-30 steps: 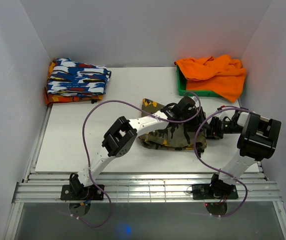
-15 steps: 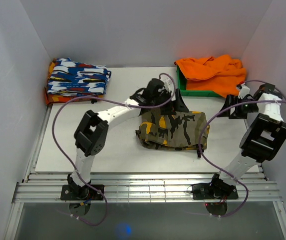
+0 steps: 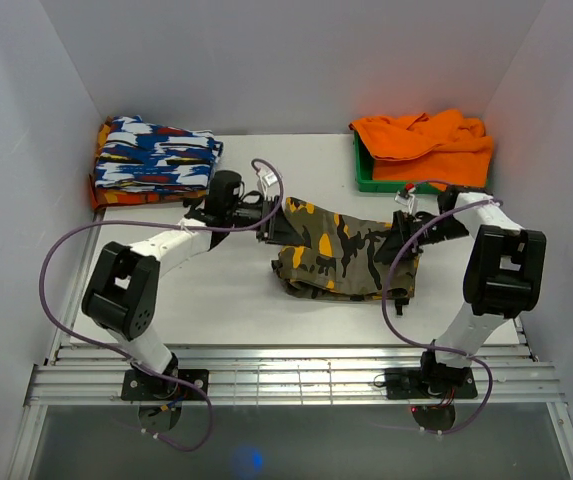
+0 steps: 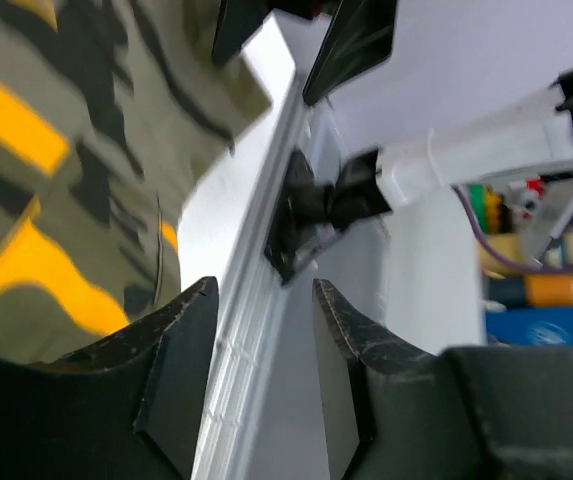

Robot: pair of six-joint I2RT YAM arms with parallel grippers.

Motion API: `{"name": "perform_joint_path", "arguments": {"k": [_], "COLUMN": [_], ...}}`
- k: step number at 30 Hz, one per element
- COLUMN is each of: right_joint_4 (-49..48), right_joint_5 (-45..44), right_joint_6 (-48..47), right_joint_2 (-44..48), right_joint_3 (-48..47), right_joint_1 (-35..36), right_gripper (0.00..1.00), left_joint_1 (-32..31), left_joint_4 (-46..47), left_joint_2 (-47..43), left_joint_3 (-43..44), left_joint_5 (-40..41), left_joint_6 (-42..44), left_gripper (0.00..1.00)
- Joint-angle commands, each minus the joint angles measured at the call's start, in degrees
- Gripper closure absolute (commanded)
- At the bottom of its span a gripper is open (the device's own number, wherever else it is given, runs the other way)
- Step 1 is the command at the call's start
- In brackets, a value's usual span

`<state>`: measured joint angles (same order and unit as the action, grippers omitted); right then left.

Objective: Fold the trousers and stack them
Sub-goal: Fold the trousers

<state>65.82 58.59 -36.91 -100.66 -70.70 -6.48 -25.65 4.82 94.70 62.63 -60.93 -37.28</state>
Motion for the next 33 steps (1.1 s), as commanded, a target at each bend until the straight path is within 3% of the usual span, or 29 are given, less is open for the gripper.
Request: {"name": "perform_joint_path", "arguments": {"k": [1, 5, 10, 16, 18, 22, 27, 30, 33], "right_joint_4": [1.6, -4.4, -14.0, -18.8, -18.8, -17.3, -7.7, -6.9, -9.4], "right_joint_5": [2.2, -1.5, -9.9, -15.1, -17.2, -14.8, -3.5, 3.3, 5.0], "right_joint_6": [-3.3, -1.3, 5.3, 11.5, 12.1, 11.1, 1.1, 2.8, 8.9], "right_joint_2": [-1.0, -5.7, -11.6, -16.6, -17.5, -17.1, -11.6, -9.3, -8.4], "right_joint_3": [5.8, 10.7, 12.6, 10.8, 10.1, 9.4, 3.2, -3.4, -9.4], "right_joint_1": [-1.5, -3.7, -5.1, -5.3, -5.3, -5.2, -5.1, -5.0, -4.0], "right_gripper": [0.07, 0.09, 0.09, 0.11, 0.11, 0.14, 0.17, 0.17, 0.17], "left_joint_1": [0.2, 0.2, 1.4, 5.1, 6.5, 7.1, 6.4, 6.2, 5.9], "left_joint_4": [9.3, 13.8, 16.1, 0.5, -0.3, -0.7, 6.2, 6.3, 6.2], "left_joint_2": [2.1, 8.6, 17.6, 24.9, 25.8, 24.1, 10.0, 4.4, 4.3], "left_joint_3": [-7.2, -13.2, -16.9, -11.7, -11.4, -11.4, -12.9, -8.9, -2.3], "left_joint_5": [-9.5, -7.6, 1.1, 12.7, 13.9, 12.2, 3.3, 0.9, 1.2], "left_joint_6": [-6.5, -11.6, -14.4, -6.2, -5.7, -3.5, -5.2, -4.6, -4.3], "left_gripper": [0.48, 0.57, 0.61, 0.64, 0.65, 0.65, 0.58, 0.54, 0.52]}}
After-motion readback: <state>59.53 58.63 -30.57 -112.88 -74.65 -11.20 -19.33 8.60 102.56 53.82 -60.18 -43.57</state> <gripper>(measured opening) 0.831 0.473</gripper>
